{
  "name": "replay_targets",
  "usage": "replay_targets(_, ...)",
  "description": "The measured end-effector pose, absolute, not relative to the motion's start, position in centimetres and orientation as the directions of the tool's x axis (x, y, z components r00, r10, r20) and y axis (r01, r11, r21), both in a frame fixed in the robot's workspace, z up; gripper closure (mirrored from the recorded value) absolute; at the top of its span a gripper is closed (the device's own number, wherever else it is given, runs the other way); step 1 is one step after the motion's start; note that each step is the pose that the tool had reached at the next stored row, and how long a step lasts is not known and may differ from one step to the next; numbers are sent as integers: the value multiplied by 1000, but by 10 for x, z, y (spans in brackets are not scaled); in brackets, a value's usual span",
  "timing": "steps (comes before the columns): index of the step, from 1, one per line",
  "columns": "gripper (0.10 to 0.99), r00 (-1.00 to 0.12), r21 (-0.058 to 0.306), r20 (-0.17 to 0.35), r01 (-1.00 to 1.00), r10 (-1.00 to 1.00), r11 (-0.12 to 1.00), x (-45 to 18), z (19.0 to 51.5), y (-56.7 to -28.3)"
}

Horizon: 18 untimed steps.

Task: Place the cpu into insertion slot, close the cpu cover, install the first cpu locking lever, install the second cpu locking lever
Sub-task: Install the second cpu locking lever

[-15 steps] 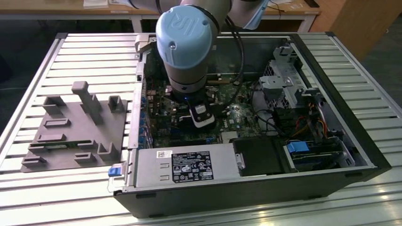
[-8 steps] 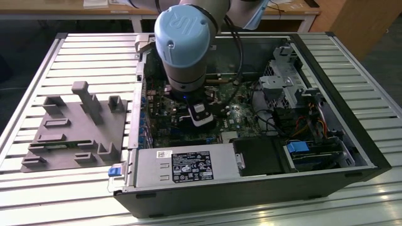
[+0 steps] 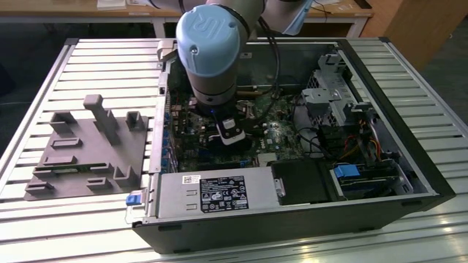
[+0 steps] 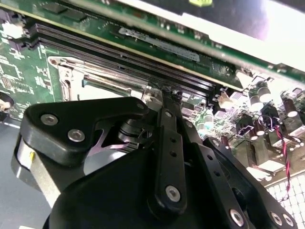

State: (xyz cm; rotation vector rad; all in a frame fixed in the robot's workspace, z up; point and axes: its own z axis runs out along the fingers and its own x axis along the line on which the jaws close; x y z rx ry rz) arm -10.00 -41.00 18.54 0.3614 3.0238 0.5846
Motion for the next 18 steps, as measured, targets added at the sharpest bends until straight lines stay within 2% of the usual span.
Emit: replay_targets(18,984,-972,371,6,221,235,902,-94,199,-409)
